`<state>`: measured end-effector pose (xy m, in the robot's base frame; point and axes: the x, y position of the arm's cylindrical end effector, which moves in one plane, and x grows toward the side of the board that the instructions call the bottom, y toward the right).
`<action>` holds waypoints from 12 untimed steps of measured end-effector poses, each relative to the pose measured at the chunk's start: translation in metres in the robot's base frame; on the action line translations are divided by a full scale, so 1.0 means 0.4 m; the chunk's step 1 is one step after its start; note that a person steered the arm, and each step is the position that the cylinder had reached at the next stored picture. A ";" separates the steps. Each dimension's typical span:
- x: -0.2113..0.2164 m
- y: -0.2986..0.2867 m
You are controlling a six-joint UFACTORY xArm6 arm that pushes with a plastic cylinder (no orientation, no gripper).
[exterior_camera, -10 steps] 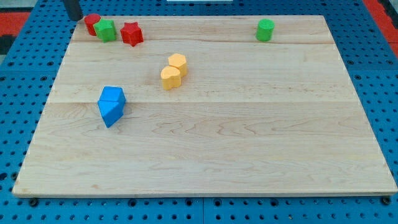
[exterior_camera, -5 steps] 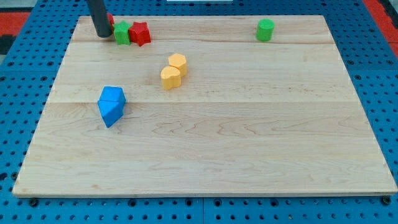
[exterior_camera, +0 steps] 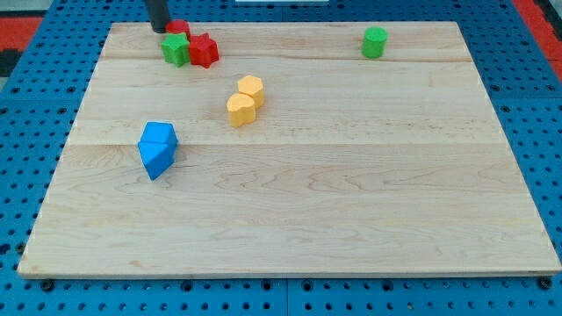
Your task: Keep green star above yellow hexagon
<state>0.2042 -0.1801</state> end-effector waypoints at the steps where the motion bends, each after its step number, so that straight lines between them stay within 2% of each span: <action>1: 0.023 0.045; 4: 0.275 0.053; 5: 0.266 -0.016; 6: 0.267 -0.183; 7: 0.411 -0.208; 8: 0.429 -0.135; 9: 0.371 0.027; 10: 0.371 0.147; 12: 0.253 0.216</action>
